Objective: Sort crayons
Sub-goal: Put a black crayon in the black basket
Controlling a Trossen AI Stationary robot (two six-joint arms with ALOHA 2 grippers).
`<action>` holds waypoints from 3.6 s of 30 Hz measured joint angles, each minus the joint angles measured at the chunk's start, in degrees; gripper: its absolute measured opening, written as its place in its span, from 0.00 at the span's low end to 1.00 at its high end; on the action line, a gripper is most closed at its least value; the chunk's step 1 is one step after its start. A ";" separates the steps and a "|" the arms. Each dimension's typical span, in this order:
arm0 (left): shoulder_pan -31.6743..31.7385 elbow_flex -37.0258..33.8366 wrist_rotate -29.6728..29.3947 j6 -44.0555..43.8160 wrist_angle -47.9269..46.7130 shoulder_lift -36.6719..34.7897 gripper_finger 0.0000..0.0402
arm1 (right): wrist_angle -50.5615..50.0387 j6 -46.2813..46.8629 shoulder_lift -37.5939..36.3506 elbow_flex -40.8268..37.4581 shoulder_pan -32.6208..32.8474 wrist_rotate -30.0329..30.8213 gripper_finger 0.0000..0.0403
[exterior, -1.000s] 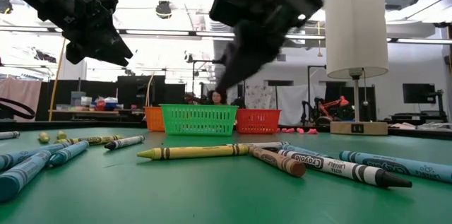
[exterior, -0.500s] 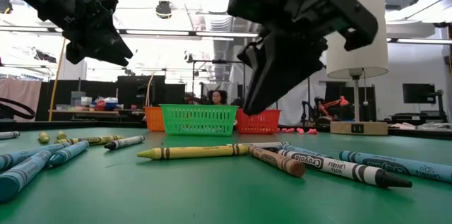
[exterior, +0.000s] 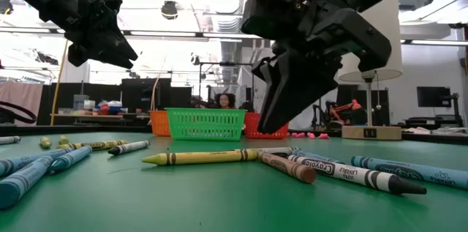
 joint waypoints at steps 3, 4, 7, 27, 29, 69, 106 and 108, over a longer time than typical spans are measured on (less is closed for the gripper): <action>0.02 0.01 0.00 0.00 0.01 0.00 0.33 | 0.11 0.00 0.00 0.00 0.18 0.00 0.20; 0.00 0.01 -0.04 0.00 0.02 0.00 0.33 | 0.11 0.07 0.00 0.00 0.16 0.00 0.20; 0.00 0.01 -0.22 0.00 0.01 0.01 0.33 | 0.14 0.15 0.00 0.00 0.18 -0.02 0.20; 0.01 0.02 -0.28 -0.24 0.00 0.02 0.33 | 2.46 0.21 0.00 0.00 0.98 -0.70 0.27; 0.00 0.01 -0.29 -0.24 0.00 0.02 0.33 | 2.43 0.15 0.00 0.00 1.25 -0.80 0.28; 0.01 0.02 -0.37 -0.39 0.20 0.00 0.33 | 0.85 -1.00 3.76 0.15 1.28 2.86 0.10; 0.02 0.02 -0.61 1.11 0.89 0.01 0.33 | 6.73 -4.51 -2.26 11.61 -22.71 10.08 0.01; 0.01 0.02 -0.68 1.74 0.88 0.00 0.33 | 9.57 -3.37 -1.99 11.58 -24.67 14.22 0.01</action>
